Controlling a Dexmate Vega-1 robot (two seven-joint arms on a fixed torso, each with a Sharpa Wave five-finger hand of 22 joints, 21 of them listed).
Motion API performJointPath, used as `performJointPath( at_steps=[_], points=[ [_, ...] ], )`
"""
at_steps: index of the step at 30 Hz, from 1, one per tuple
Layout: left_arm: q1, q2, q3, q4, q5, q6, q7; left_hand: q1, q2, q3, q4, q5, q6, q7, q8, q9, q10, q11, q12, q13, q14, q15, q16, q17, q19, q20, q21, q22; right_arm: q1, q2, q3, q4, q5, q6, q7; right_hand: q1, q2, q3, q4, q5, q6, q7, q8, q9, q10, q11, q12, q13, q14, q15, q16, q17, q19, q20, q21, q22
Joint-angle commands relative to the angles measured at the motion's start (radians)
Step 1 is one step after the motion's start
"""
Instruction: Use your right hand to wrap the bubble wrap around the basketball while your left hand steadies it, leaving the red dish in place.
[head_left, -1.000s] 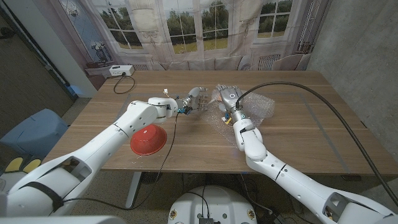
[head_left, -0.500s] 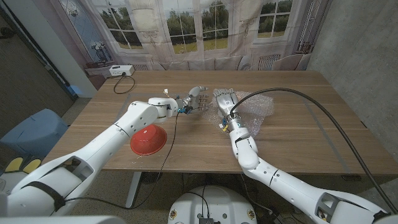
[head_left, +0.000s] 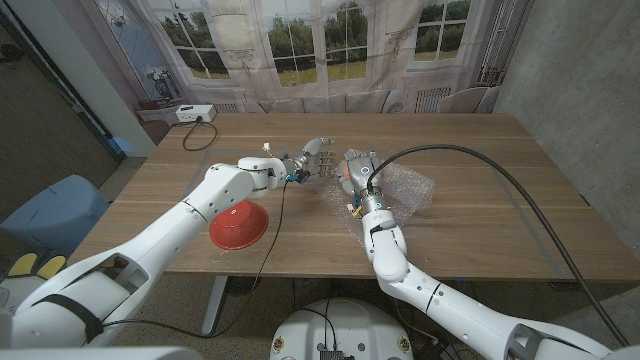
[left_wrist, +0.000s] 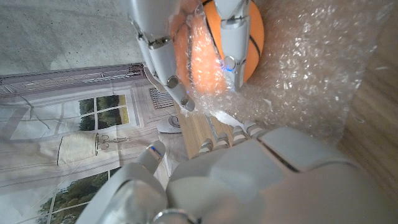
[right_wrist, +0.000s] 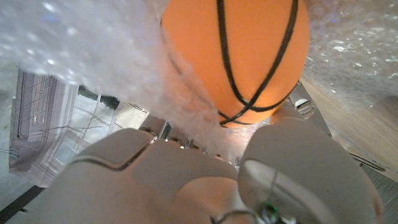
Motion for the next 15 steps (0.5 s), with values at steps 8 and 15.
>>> performJointPath(
  at_steps=[8,15],
  points=[
    [0.009,0.007,-0.002,-0.015,-0.011,-0.009,-0.008,-0.007,0.092,-0.006,-0.001,0.01,-0.309,-0.002,0.004,0.001,-0.39,-0.004,0.005,0.0,-0.412,-0.006,0.004,0.001,-0.291,-0.002,0.009,0.003,-0.069,0.058,-0.076,0.166,-0.064,-0.086,-0.293,0.253,-0.007,0.066,-0.166,0.106,-0.141,-0.053,-0.045,0.009,-0.231,-0.029,-0.072,0.013,-0.273,0.018,-0.011,-0.047,-0.174,0.031,-0.115,-0.001],
    [0.009,0.01,-0.002,-0.016,-0.011,-0.01,-0.008,-0.007,0.093,-0.009,-0.001,0.011,-0.309,-0.004,0.004,0.001,-0.391,-0.004,0.005,0.0,-0.413,-0.006,0.004,0.001,-0.291,-0.003,0.01,0.003,-0.062,0.03,-0.074,0.132,-0.036,-0.066,-0.295,0.151,-0.04,-0.017,-0.111,0.125,-0.323,-0.034,-0.056,0.007,-0.402,0.032,-0.119,0.031,-0.472,0.101,-0.007,-0.058,-0.322,0.103,-0.219,0.0]
  ],
)
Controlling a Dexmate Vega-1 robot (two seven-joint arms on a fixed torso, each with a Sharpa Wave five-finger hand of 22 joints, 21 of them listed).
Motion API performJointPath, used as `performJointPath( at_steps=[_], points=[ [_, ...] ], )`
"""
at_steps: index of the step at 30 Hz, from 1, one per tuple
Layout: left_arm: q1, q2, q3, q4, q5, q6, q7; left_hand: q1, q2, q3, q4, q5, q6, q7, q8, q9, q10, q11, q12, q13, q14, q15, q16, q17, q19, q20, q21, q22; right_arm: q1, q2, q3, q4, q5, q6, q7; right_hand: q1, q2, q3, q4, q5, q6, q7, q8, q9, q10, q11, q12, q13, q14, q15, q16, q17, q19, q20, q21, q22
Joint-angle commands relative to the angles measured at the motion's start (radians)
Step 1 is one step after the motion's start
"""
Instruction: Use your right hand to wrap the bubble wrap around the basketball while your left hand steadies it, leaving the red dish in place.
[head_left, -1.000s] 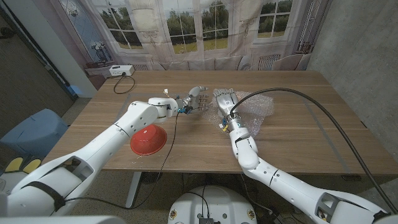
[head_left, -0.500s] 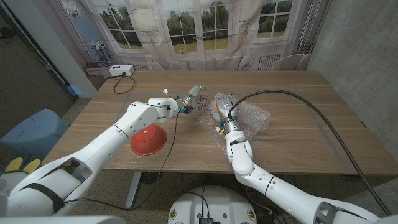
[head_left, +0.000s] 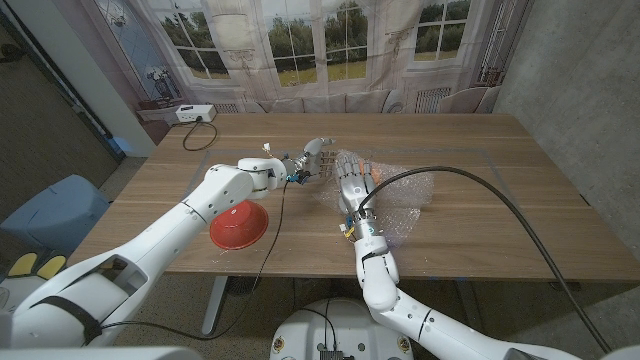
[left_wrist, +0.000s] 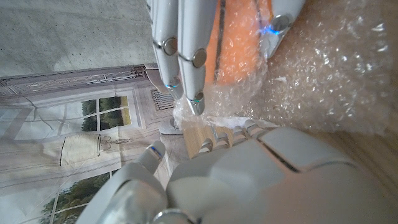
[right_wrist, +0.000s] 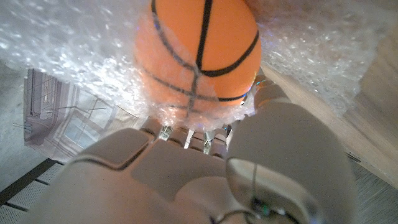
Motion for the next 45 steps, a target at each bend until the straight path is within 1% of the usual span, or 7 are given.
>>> performJointPath(
  at_steps=[1,6,15,20,31,38,45],
  points=[
    [0.003,0.006,0.0,-0.005,-0.002,-0.004,-0.003,-0.007,0.093,-0.004,0.003,0.005,-0.309,-0.005,0.004,0.001,-0.392,-0.004,0.005,0.0,-0.413,-0.006,0.004,0.001,-0.291,-0.003,0.005,0.003,-0.003,-0.023,-0.017,0.014,0.021,0.014,-0.086,-0.114,-0.036,-0.076,0.05,-0.013,-0.061,-0.005,0.006,-0.002,-0.062,0.014,-0.013,0.011,-0.07,0.025,0.013,0.001,-0.07,0.032,-0.05,-0.001],
    [0.003,0.007,0.0,0.0,-0.003,-0.005,-0.006,-0.006,0.095,-0.005,0.003,0.005,-0.312,-0.006,0.003,0.001,-0.393,-0.004,0.005,0.0,-0.414,-0.006,0.004,0.001,-0.292,-0.002,0.005,0.003,-0.007,-0.057,0.006,-0.034,0.078,0.085,-0.125,-0.291,-0.065,-0.182,0.142,-0.052,-0.096,-0.017,0.012,-0.003,-0.085,0.038,-0.01,0.021,-0.099,0.053,0.029,0.005,-0.1,0.066,-0.093,0.002],
    [0.016,0.005,0.0,0.01,0.022,-0.061,-0.014,-0.004,0.089,-0.01,-0.001,0.005,-0.321,-0.025,0.0,0.001,-0.399,-0.011,0.004,0.0,-0.416,-0.01,0.003,0.0,-0.297,-0.006,0.005,0.003,-0.031,-0.11,0.078,-0.102,0.247,0.305,-0.299,-0.472,0.008,-0.236,0.247,-0.073,-0.061,0.011,0.03,-0.006,-0.01,0.031,0.03,0.028,-0.039,0.047,0.062,0.005,-0.058,0.062,-0.109,0.003],
    [0.052,-0.004,-0.005,0.007,0.087,-0.183,0.005,0.005,0.068,-0.018,-0.016,0.003,-0.313,-0.046,0.003,0.001,-0.392,-0.022,0.008,0.0,-0.412,-0.017,0.002,-0.004,-0.299,-0.011,0.005,0.002,-0.041,-0.125,0.128,-0.116,0.364,0.456,-0.372,-0.506,0.057,-0.23,0.259,-0.089,-0.063,0.057,0.025,-0.01,0.018,0.04,0.044,0.026,0.01,0.034,0.072,-0.005,-0.017,0.062,-0.107,0.002],
    [0.157,-0.047,-0.036,-0.023,0.242,-0.426,0.14,0.03,0.041,-0.026,-0.048,-0.001,-0.269,-0.082,0.015,-0.002,-0.342,-0.043,0.025,-0.002,-0.379,-0.036,0.005,-0.015,-0.286,-0.018,0.011,-0.003,-0.038,-0.103,0.221,-0.064,0.584,0.748,-0.502,-0.538,0.135,-0.202,0.249,-0.12,0.049,0.059,0.049,-0.028,0.143,0.041,0.082,0.001,0.136,-0.018,0.095,-0.041,0.102,0.051,-0.095,-0.001],
    [0.194,-0.086,-0.038,0.01,0.39,-0.595,0.217,0.048,0.025,-0.031,-0.072,-0.003,-0.199,-0.101,0.029,-0.004,-0.278,-0.045,0.043,-0.004,-0.326,-0.038,0.012,-0.019,-0.244,-0.006,0.024,-0.01,-0.035,-0.112,0.279,-0.074,0.742,0.93,-0.429,-0.573,0.168,-0.191,0.259,-0.117,0.13,0.047,0.067,-0.036,0.195,0.042,0.089,-0.017,0.17,-0.035,0.096,-0.057,0.149,0.016,-0.092,-0.002],
    [0.203,-0.143,-0.06,0.124,0.424,-0.802,0.156,0.06,0.008,-0.04,-0.094,-0.002,-0.127,-0.123,0.035,-0.005,-0.217,-0.058,0.054,-0.006,-0.27,-0.058,0.015,-0.02,-0.176,-0.006,0.046,-0.018,-0.037,-0.125,0.344,-0.104,0.916,1.063,-0.265,-0.598,0.177,-0.186,0.266,-0.115,0.163,0.05,0.072,-0.039,0.224,0.055,0.089,-0.028,0.176,-0.029,0.092,-0.065,0.152,-0.002,-0.099,-0.001]
  ],
)
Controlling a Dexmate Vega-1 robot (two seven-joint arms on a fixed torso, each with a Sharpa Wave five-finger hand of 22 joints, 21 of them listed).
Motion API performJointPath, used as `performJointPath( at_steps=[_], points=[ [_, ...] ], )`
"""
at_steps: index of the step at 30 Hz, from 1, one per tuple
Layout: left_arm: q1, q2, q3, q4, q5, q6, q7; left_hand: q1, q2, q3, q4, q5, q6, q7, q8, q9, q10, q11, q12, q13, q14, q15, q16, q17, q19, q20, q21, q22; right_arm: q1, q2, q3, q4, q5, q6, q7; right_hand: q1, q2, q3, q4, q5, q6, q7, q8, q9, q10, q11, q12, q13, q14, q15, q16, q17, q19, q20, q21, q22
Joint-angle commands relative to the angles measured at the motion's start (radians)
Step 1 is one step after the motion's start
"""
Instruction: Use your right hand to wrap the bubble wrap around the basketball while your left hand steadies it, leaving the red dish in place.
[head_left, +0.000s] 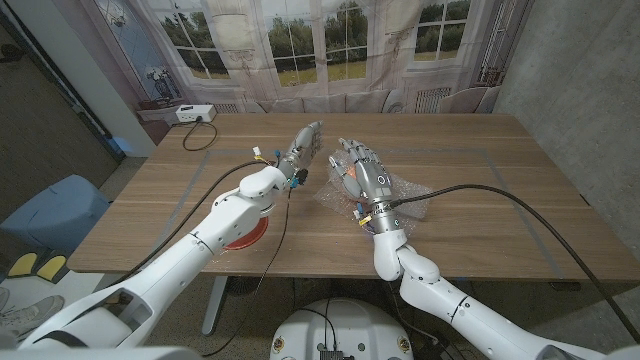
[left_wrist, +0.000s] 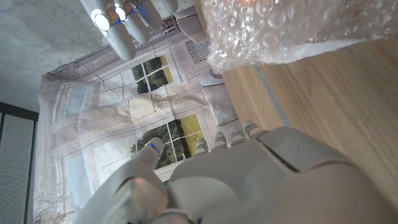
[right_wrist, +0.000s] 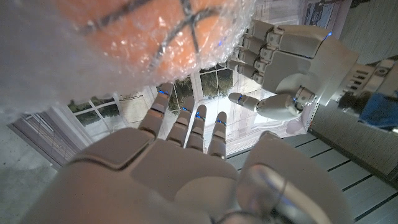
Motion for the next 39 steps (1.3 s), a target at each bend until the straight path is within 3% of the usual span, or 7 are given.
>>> performJointPath(
  at_steps=[1,3,10,16,21,33,39],
  points=[
    [0.039,-0.077,-0.029,0.126,0.109,-0.312,-0.019,0.013,-0.003,-0.002,-0.012,-0.002,-0.124,-0.016,0.005,-0.001,-0.217,-0.013,0.008,-0.001,-0.267,-0.014,0.007,0.001,-0.173,0.005,0.015,-0.002,-0.003,-0.011,0.106,-0.032,0.277,0.257,0.171,-0.015,0.0,0.002,0.006,0.005,0.013,0.002,0.005,0.0,0.019,0.006,0.001,-0.003,0.001,0.007,-0.003,-0.001,0.004,-0.01,0.0,0.003],
    [0.041,-0.086,-0.037,0.154,0.103,-0.357,-0.047,0.014,-0.006,-0.004,-0.015,-0.001,-0.114,-0.022,0.005,-0.001,-0.211,-0.016,0.009,-0.002,-0.261,-0.018,0.006,0.0,-0.161,0.004,0.019,-0.003,-0.004,-0.022,0.123,-0.054,0.314,0.264,0.232,-0.025,-0.002,0.002,0.007,0.005,0.013,0.003,0.002,-0.001,0.039,0.007,0.003,-0.008,0.004,0.003,-0.004,-0.006,0.007,-0.01,-0.002,0.003],
    [0.043,-0.104,-0.061,0.232,0.075,-0.49,-0.15,0.018,-0.012,-0.008,-0.023,0.001,-0.099,-0.037,0.002,-0.001,-0.198,-0.032,0.007,-0.003,-0.248,-0.028,0.003,0.0,-0.147,0.004,0.022,-0.006,0.011,-0.046,0.167,-0.093,0.442,0.274,0.437,-0.041,-0.004,0.007,0.004,0.004,-0.022,0.015,-0.018,-0.004,0.012,0.023,-0.023,-0.019,-0.015,0.009,-0.018,-0.017,0.002,0.0,-0.012,0.003],
    [0.056,-0.088,-0.078,0.246,0.055,-0.538,-0.216,0.019,-0.018,-0.013,-0.028,0.002,-0.088,-0.047,0.0,-0.002,-0.188,-0.038,0.007,-0.004,-0.235,-0.033,0.003,-0.001,-0.137,0.006,0.023,-0.008,0.037,-0.052,0.201,-0.086,0.623,0.294,0.616,-0.051,-0.009,0.011,-0.003,0.001,-0.039,0.023,-0.029,-0.006,-0.024,0.029,-0.054,-0.032,-0.048,0.03,-0.038,-0.032,-0.016,-0.026,-0.029,0.004],
    [0.075,-0.069,-0.094,0.242,0.026,-0.556,-0.262,0.024,-0.028,-0.019,-0.04,0.004,-0.07,-0.054,-0.005,-0.002,-0.158,-0.041,0.009,-0.005,-0.198,-0.037,0.007,-0.001,-0.093,0.016,0.035,-0.012,0.047,-0.048,0.218,-0.08,0.671,0.296,0.653,-0.053,-0.012,0.012,-0.004,-0.001,-0.045,0.027,-0.032,-0.006,-0.026,0.03,-0.058,-0.035,-0.049,0.034,-0.04,-0.036,-0.016,-0.031,-0.031,0.004],
    [0.13,-0.026,-0.129,0.214,-0.026,-0.56,-0.307,0.037,-0.031,-0.025,-0.062,0.007,-0.029,-0.061,-0.01,-0.003,-0.1,-0.032,0.011,-0.006,-0.128,-0.031,0.009,-0.002,-0.03,0.033,0.048,-0.018,0.123,0.003,0.277,0.078,1.044,0.385,0.875,-0.065,-0.029,0.007,-0.01,-0.011,-0.028,0.044,-0.028,-0.007,-0.018,0.053,-0.071,-0.046,-0.051,0.044,-0.046,-0.051,-0.01,-0.042,-0.037,0.004],
    [0.146,-0.015,-0.139,0.216,-0.055,-0.55,-0.322,0.041,-0.032,-0.027,-0.069,0.007,-0.012,-0.061,-0.01,-0.003,-0.081,-0.029,0.012,-0.006,-0.105,-0.032,0.009,-0.002,-0.01,0.039,0.051,-0.018,0.161,0.014,0.301,0.14,1.102,0.367,0.871,-0.077,-0.034,0.004,-0.012,-0.02,0.012,0.059,-0.016,-0.007,0.009,0.066,-0.073,-0.055,-0.024,0.042,-0.04,-0.064,0.005,-0.061,-0.038,0.005]
  ],
)
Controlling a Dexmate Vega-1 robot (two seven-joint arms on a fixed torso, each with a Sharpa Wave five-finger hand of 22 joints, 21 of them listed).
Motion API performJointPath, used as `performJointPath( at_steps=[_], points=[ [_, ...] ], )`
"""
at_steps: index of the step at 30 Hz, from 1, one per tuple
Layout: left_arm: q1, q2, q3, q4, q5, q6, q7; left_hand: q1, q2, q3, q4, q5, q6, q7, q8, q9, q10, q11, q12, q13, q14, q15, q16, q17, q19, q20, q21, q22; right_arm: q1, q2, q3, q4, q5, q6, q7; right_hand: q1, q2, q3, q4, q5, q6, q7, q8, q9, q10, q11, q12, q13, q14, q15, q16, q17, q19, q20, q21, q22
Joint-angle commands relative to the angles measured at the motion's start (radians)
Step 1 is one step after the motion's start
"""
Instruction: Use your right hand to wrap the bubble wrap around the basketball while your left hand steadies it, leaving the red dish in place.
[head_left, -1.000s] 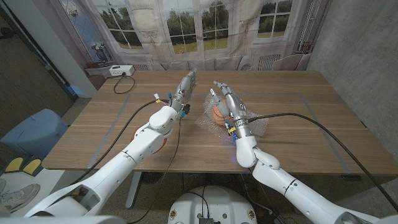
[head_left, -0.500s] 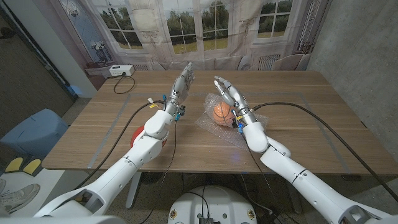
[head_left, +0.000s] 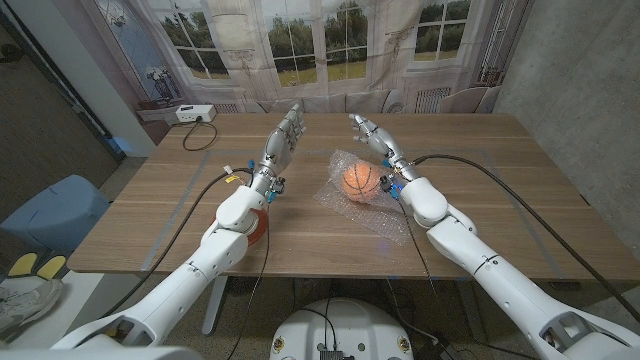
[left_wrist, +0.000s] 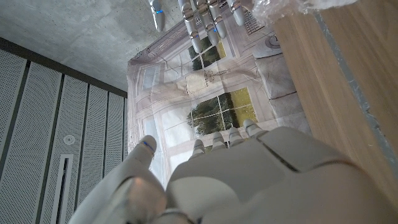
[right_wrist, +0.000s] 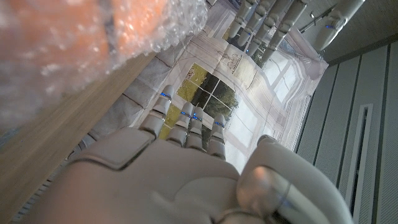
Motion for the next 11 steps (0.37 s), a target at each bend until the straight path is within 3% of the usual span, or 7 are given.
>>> performJointPath(
  at_steps=[1,3,5,8,9,11],
  points=[
    [0.041,0.028,-0.03,-0.005,-0.054,-0.001,-0.042,0.01,0.0,0.003,-0.008,0.007,-0.012,-0.008,-0.003,0.002,-0.082,0.005,0.003,0.003,-0.106,-0.007,0.005,0.002,-0.01,0.01,0.007,0.0,0.078,0.036,0.058,0.138,0.227,0.02,0.096,-0.006,-0.006,-0.004,-0.003,-0.01,0.023,0.007,0.009,0.002,0.017,0.01,-0.002,-0.005,0.027,0.008,0.005,-0.006,0.008,-0.017,0.0,0.004],
    [0.044,0.028,-0.034,0.0,-0.062,0.003,-0.04,0.011,0.0,0.002,-0.009,0.008,-0.013,-0.007,-0.004,0.002,-0.083,0.003,0.001,0.003,-0.109,-0.008,0.002,0.002,-0.011,0.01,0.005,0.0,0.089,0.041,0.062,0.157,0.219,0.01,0.069,-0.008,-0.006,-0.004,-0.004,-0.011,0.024,0.01,0.009,0.002,0.017,0.013,-0.004,-0.006,0.026,0.016,0.004,-0.008,0.011,-0.022,0.0,0.004],
    [0.048,0.026,-0.039,0.006,-0.07,0.002,-0.038,0.012,0.001,0.002,-0.011,0.008,-0.016,-0.006,-0.008,0.002,-0.089,0.004,-0.004,0.003,-0.115,-0.008,-0.003,0.003,-0.012,0.009,0.003,0.0,0.099,0.049,0.068,0.173,0.22,0.005,0.047,-0.012,-0.006,-0.003,-0.006,-0.016,0.028,0.016,0.007,0.001,0.021,0.016,-0.01,-0.011,0.01,0.016,-0.006,-0.016,-0.012,-0.05,-0.013,0.004],
    [0.062,0.024,-0.047,0.005,-0.082,0.005,-0.026,0.013,0.004,0.003,-0.013,0.008,-0.025,-0.004,-0.013,0.002,-0.095,0.005,-0.009,0.003,-0.118,-0.006,-0.006,0.003,-0.018,0.008,0.0,0.0,0.111,0.065,0.073,0.194,0.193,0.006,-0.012,-0.016,-0.007,0.001,-0.015,-0.027,0.033,0.015,0.001,0.0,0.027,0.017,-0.027,-0.024,-0.037,0.018,-0.029,-0.041,-0.126,-0.086,-0.073,0.001],
    [0.068,0.026,-0.051,0.001,-0.084,0.006,-0.021,0.014,0.004,0.003,-0.013,0.008,-0.027,-0.004,-0.014,0.002,-0.095,0.005,-0.01,0.003,-0.119,-0.006,-0.007,0.003,-0.019,0.007,-0.001,0.0,0.118,0.07,0.073,0.208,0.191,0.015,-0.018,-0.018,-0.011,0.003,-0.021,-0.031,0.043,0.015,0.001,0.0,0.033,0.015,-0.034,-0.031,-0.081,0.012,-0.041,-0.055,-0.188,-0.094,-0.104,-0.001],
    [0.085,0.03,-0.059,-0.012,-0.08,0.004,0.0,0.014,0.006,0.003,-0.014,0.008,-0.029,-0.002,-0.016,0.002,-0.1,0.006,-0.013,0.003,-0.123,-0.005,-0.01,0.003,-0.021,0.007,-0.002,0.0,0.134,0.089,0.078,0.246,0.207,0.046,-0.011,-0.021,-0.013,0.003,-0.023,-0.033,0.049,0.01,0.001,0.0,0.034,0.012,-0.039,-0.034,-0.113,0.013,-0.048,-0.063,-0.218,-0.085,-0.118,0.0]
  ],
)
